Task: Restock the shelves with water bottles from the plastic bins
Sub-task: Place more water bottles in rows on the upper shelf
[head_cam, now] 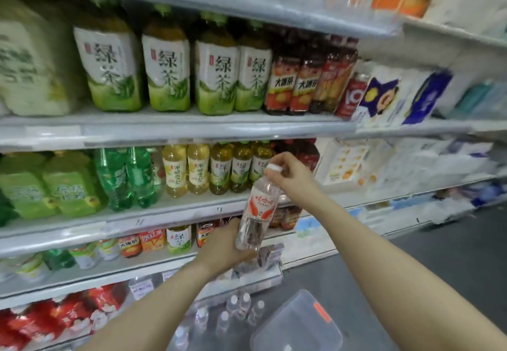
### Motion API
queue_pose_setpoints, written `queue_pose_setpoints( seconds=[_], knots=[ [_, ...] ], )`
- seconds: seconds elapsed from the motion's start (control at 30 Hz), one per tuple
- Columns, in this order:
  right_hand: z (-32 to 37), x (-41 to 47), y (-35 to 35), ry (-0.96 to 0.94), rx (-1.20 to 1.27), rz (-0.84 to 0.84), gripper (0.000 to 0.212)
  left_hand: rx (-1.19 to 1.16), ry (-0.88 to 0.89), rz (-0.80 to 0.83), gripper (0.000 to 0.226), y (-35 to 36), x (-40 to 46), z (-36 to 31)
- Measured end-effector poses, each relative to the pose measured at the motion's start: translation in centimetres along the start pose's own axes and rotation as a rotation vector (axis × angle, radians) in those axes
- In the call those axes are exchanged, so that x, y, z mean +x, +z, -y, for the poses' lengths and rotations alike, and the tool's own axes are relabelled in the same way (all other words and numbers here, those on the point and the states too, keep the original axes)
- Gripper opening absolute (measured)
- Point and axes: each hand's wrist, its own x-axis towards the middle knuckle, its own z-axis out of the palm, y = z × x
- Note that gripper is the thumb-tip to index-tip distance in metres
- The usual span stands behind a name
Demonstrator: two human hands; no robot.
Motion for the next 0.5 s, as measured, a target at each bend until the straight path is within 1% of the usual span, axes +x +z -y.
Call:
queue_pose_setpoints(
  seconds=[0.07,0.13,0.2,0.3,0.4,0.5],
  knots=[
    [2.3,0.6,-2.4,-0.092,-0.110,-0.034,0.019,0.023,0.018,0.018,0.060,-2.0,0.7,-2.5],
    [4.7,1.5,-5.4,-0.185,-0.253,-0.079,0.027,0.033,0.049,0.033,0.059,-4.3,1.6,-5.3],
    [7.1,2.9,-9.3,-0.280,-0.320,-0.204,0.033,0.049,0.124,0.015,0.056,-6.9,3.1,-8.3],
    [10.7,6.1,-16.3,-0.419,-0.329,-0.453,0.031,0.060,0.214,-0.094,0.055,-11.9,5.9,-14.4],
    [13.7,10.2,-23.5,-0.489,-0.335,-0.560,0.036,0.034,0.309,-0.192,0.046,-16.9,8.5,-22.0],
    [15.4,15.5,-30.0,-0.499,-0.402,-0.632,0.039,-0.014,0.352,-0.259,0.035,-21.6,11.8,-28.9]
  ],
)
